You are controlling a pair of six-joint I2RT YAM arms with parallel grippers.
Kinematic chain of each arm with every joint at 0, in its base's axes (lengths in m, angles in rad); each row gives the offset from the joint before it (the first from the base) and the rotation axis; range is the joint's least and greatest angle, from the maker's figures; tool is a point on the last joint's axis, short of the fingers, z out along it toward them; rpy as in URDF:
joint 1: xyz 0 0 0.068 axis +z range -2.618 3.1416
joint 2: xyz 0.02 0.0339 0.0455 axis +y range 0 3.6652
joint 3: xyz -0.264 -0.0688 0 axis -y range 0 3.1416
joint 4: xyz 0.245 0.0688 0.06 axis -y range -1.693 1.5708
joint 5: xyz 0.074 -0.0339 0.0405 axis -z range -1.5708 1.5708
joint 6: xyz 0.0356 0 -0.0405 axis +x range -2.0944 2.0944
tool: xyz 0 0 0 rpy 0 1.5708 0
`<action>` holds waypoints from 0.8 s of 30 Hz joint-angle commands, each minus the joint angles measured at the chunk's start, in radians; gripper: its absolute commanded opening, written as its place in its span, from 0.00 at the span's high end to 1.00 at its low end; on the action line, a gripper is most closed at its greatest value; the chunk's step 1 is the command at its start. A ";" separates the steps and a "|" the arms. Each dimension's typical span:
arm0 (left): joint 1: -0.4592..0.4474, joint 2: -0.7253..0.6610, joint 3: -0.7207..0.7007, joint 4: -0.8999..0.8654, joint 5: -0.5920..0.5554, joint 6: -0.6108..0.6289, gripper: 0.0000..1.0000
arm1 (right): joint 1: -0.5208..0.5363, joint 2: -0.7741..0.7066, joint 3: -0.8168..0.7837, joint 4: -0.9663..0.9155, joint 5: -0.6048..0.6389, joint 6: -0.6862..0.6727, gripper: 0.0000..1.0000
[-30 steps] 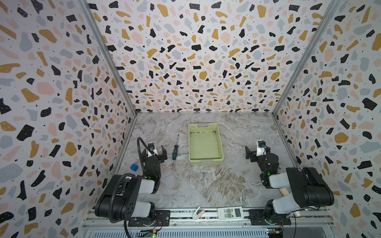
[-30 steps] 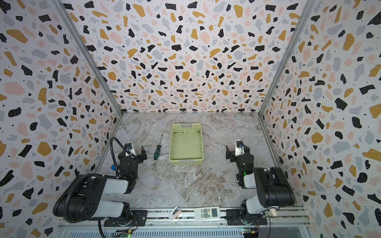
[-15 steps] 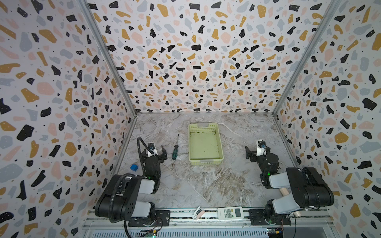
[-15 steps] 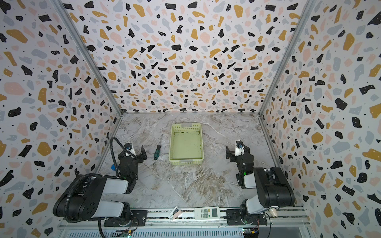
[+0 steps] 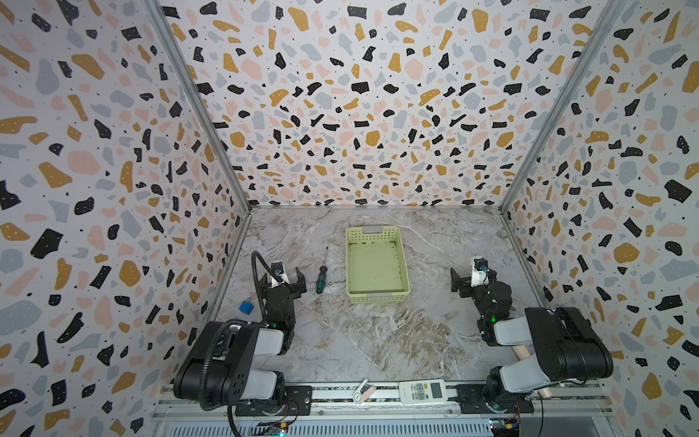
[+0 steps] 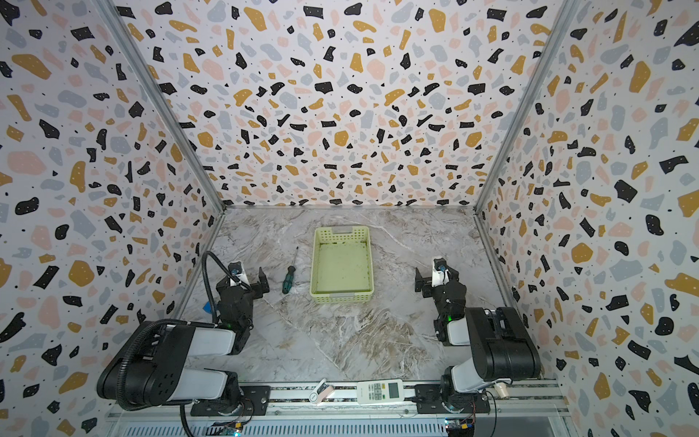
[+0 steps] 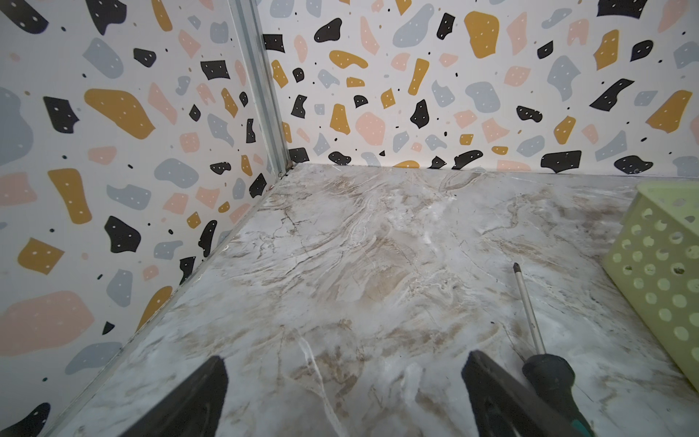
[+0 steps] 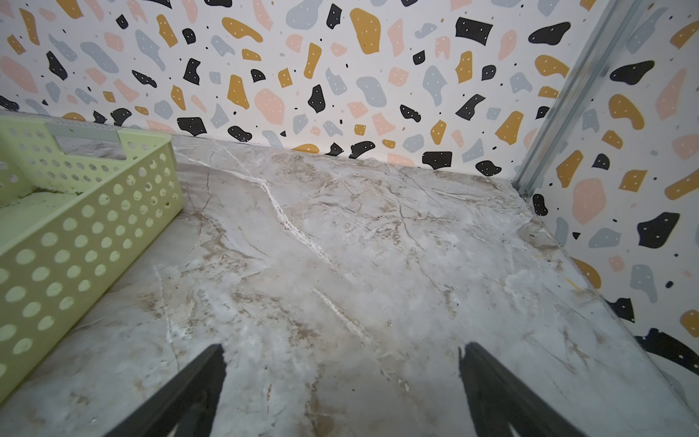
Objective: Put the screwdriver in the bin
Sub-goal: Pick up the screwdriver from the middle-left of the table.
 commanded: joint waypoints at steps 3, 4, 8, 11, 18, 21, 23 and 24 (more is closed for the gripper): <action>0.005 -0.157 0.239 -0.414 -0.108 -0.070 0.00 | -0.006 -0.139 0.112 -0.279 0.048 0.056 0.01; 0.005 -0.188 0.283 -0.496 -0.128 -0.099 0.01 | -0.009 -0.169 0.131 -0.340 0.036 0.070 0.01; 0.005 -0.259 0.442 -0.775 -0.195 -0.221 0.01 | -0.018 -0.282 0.139 -0.426 0.009 0.143 0.01; 0.005 -0.298 0.531 -0.941 -0.140 -0.289 0.00 | -0.020 -0.362 0.174 -0.535 -0.019 0.170 0.01; 0.005 -0.392 0.552 -1.008 -0.037 -0.347 0.01 | -0.023 -0.504 0.275 -0.716 -0.020 0.168 0.01; 0.005 -0.368 0.593 -1.086 0.060 -0.330 0.01 | -0.023 -0.506 0.377 -0.874 0.018 0.199 0.01; 0.005 -0.330 0.632 -1.155 0.119 -0.317 0.01 | -0.023 -0.487 0.452 -1.007 0.101 0.304 0.01; 0.005 -0.304 0.655 -1.195 0.145 -0.306 0.00 | -0.025 -0.474 0.485 -1.066 0.133 0.351 0.01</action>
